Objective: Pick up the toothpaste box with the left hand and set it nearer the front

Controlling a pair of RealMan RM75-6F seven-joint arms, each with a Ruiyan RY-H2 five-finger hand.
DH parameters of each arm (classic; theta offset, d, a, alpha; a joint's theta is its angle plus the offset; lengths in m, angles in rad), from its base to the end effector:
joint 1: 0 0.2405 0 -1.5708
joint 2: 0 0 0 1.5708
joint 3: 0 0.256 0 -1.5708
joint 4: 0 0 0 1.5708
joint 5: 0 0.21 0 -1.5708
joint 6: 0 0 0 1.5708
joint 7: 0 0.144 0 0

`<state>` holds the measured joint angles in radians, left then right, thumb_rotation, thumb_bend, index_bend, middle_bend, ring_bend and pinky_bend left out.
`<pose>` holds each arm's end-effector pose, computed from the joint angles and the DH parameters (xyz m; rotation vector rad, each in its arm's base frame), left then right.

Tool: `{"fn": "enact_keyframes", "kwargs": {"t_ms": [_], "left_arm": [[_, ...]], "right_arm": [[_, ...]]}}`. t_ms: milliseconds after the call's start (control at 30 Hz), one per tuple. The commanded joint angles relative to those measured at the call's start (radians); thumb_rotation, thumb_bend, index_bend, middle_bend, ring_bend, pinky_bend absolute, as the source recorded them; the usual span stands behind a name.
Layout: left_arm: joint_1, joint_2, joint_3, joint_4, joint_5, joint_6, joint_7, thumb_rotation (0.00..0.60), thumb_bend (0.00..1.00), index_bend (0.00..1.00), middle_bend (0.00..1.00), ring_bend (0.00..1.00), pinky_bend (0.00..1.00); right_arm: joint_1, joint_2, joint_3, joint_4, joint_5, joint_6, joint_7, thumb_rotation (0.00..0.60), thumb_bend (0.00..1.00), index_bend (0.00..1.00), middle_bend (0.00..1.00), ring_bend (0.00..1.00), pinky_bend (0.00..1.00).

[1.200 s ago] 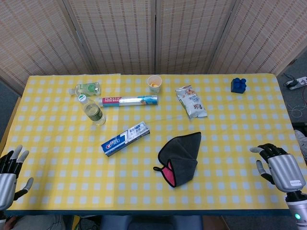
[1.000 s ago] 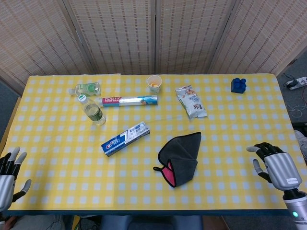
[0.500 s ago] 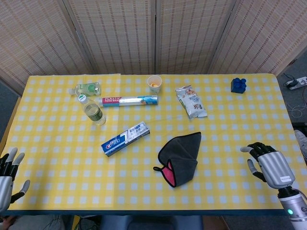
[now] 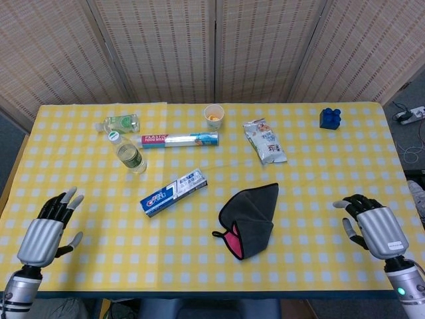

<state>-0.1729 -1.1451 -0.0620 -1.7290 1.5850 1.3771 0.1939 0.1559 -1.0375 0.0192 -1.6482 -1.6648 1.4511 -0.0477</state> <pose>-0.2592 0.2032 0.1248 -1.5999 -0.8180 -0.9295 -0.2805 -0.1925 0.1631 1.6285 -0.7530 0.9259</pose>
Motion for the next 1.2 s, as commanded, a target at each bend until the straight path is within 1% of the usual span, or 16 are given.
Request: {"fn": "enact_keyframes", "kwargs": {"t_ms": [33,233,300,433,633,733,900,1200], "left_arm": [[-0.071,-0.018,-0.028,-0.050,-0.040,-0.091,0.039,0.600,0.33,0.06,0.00,0.05,0.07],[-0.154,-0.051,-0.055,-0.105,-0.113,-0.205,0.131,0.600,0.30,0.04,0.00,0.07,0.07],[-0.184,-0.071,-0.064,-0.127,-0.176,-0.250,0.195,0.600,0.29,0.04,0.00,0.08,0.07],[-0.233,-0.122,-0.088,-0.150,-0.297,-0.293,0.312,0.600,0.27,0.00,0.00,0.08,0.07],[-0.306,-0.205,-0.108,-0.142,-0.448,-0.309,0.473,0.600,0.26,0.00,0.00,0.08,0.07],[-0.346,-0.246,-0.123,-0.126,-0.534,-0.314,0.527,0.600,0.26,0.00,0.00,0.09,0.07],[-0.409,-0.295,-0.140,-0.105,-0.669,-0.311,0.601,0.600,0.26,0.00,0.02,0.10,0.09],[-0.507,-0.368,-0.147,-0.077,-0.833,-0.279,0.699,0.600,0.27,0.00,0.03,0.11,0.11]], "right_arm": [[0.001,0.000,0.001,0.000,0.001,0.000,-0.001,0.600,0.48,0.33,0.37,0.28,0.42],[0.002,0.001,0.001,0.002,0.006,-0.002,0.001,0.600,0.49,0.33,0.37,0.28,0.42],[-0.001,0.003,0.001,0.007,0.011,0.002,0.006,0.600,0.49,0.33,0.37,0.28,0.42],[-0.008,0.006,0.000,0.014,0.017,0.009,0.019,0.600,0.49,0.33,0.37,0.28,0.42],[-0.014,0.011,-0.001,0.024,0.018,0.020,0.033,0.600,0.49,0.33,0.37,0.29,0.42],[-0.016,0.013,-0.002,0.028,0.017,0.024,0.039,0.600,0.49,0.33,0.37,0.29,0.42],[-0.022,0.014,-0.001,0.035,0.017,0.035,0.050,0.600,0.49,0.33,0.37,0.29,0.42],[-0.031,0.018,-0.004,0.041,0.018,0.046,0.062,0.600,0.49,0.33,0.37,0.29,0.42]]}}
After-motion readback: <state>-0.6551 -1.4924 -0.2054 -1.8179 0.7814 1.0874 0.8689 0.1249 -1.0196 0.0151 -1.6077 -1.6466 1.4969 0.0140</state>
